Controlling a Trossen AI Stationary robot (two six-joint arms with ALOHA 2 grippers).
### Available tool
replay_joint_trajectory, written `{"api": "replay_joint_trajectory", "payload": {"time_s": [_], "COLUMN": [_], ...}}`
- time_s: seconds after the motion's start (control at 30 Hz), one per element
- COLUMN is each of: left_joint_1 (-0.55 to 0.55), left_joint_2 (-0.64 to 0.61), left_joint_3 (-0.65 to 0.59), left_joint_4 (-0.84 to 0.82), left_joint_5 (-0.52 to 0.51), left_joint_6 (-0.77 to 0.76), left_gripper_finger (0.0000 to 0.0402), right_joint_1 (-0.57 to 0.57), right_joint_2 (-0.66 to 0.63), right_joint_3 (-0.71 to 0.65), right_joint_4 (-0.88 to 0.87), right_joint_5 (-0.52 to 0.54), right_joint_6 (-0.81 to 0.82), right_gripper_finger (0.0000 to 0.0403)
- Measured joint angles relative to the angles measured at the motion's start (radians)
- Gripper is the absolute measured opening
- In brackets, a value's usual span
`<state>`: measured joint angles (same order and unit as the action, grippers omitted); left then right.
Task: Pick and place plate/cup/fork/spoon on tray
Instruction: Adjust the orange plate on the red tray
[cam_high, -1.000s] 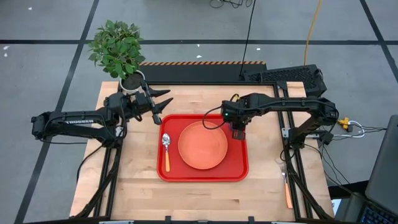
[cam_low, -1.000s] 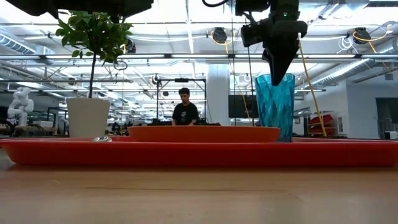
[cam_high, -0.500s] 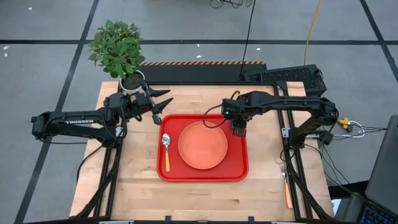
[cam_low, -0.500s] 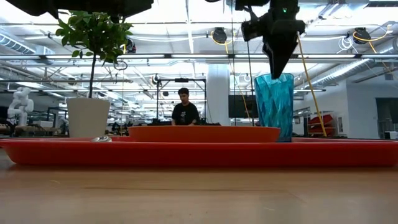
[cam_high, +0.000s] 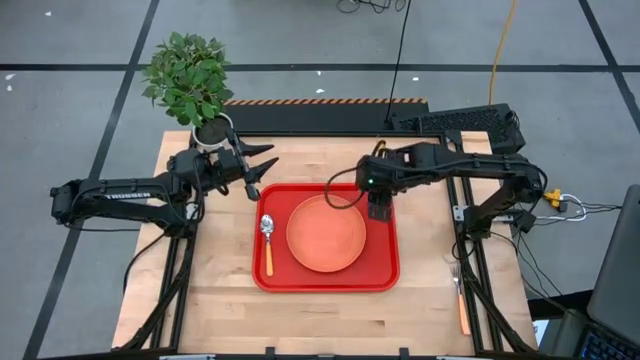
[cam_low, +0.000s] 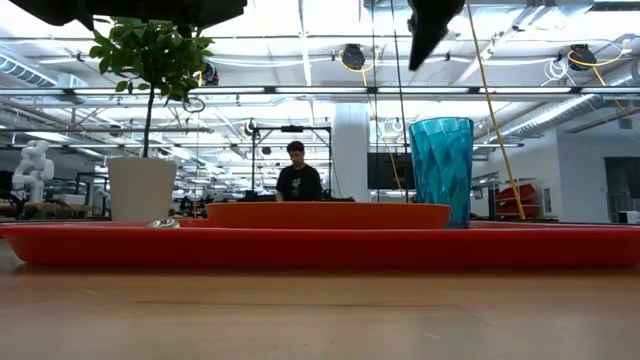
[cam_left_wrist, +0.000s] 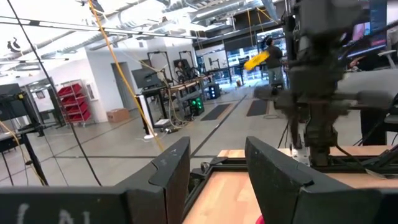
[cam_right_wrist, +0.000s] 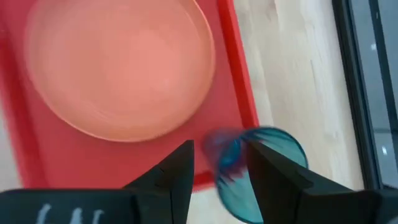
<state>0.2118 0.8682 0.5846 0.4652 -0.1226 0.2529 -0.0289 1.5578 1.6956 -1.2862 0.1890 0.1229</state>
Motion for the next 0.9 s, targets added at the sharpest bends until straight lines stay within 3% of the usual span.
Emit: {"api": "replay_joint_trajectory", "payload": {"time_s": [0.2, 0.43, 0.9], "left_joint_1": [0.000, 0.000, 0.000], "left_joint_2": [0.000, 0.000, 0.000], "left_joint_3": [0.000, 0.000, 0.000], "left_joint_4": [0.000, 0.001, 0.003], "left_joint_5": [0.000, 0.000, 0.000], "left_joint_6": [-0.004, -0.030, -0.049], "left_gripper_finger": [0.0159, 0.0159, 0.0159], "right_joint_1": [0.114, 0.233, 0.295], "right_joint_2": [-0.001, 0.015, 0.017], "right_joint_3": [-0.019, -0.214, -0.538], "right_joint_4": [0.169, 0.410, 0.682], "right_joint_5": [-0.082, -0.096, -0.190], "right_joint_6": [0.023, 0.032, 0.153], "right_gripper_finger": [0.0139, 0.0139, 0.0139]}}
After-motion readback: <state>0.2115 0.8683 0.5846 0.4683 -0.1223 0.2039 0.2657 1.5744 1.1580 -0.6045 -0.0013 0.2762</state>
